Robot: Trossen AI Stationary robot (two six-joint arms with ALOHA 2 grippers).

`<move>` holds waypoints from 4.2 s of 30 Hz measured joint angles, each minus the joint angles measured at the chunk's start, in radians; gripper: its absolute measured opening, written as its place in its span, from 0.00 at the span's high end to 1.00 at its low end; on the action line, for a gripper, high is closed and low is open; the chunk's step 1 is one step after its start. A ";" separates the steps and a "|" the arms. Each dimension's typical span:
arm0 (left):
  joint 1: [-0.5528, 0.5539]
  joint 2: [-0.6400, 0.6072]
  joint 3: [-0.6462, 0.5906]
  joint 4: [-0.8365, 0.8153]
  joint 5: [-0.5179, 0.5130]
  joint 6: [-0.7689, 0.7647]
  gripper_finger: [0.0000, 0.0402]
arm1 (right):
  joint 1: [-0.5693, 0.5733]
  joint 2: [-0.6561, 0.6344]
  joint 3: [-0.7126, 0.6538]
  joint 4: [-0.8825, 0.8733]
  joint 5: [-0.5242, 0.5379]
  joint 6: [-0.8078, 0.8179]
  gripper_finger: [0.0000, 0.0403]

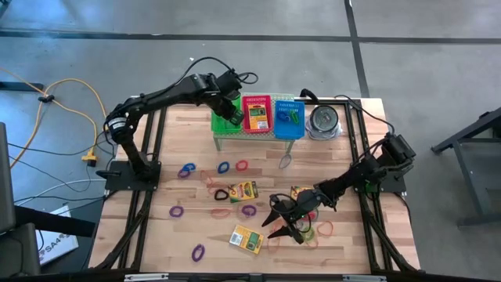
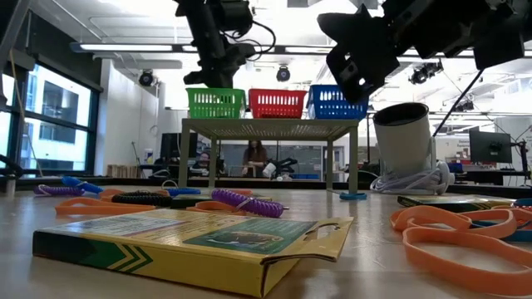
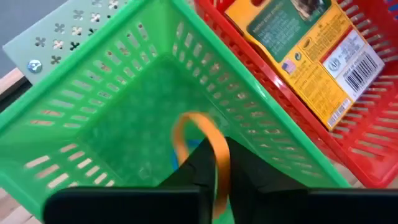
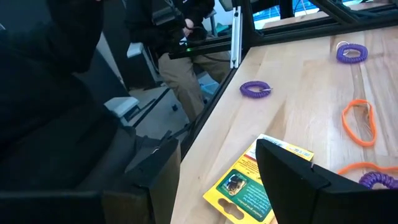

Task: Pick & Place Office Desk Supplies
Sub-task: Put the orange rubber band into the green bin on the shelf, then put the left blue spring keychain into the blue bin on the shelf

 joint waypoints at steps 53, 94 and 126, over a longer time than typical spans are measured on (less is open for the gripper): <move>-0.407 -0.186 -0.419 -0.298 -0.062 0.265 0.65 | 0.033 -0.001 0.000 0.015 0.003 0.000 0.51; -0.362 -0.511 -0.760 -0.285 -0.003 -0.182 0.65 | 0.036 -0.001 0.000 0.008 0.023 0.038 0.51; 0.040 -0.640 -1.071 0.190 0.064 -0.208 0.65 | 0.036 -0.001 0.000 0.000 0.042 0.002 0.51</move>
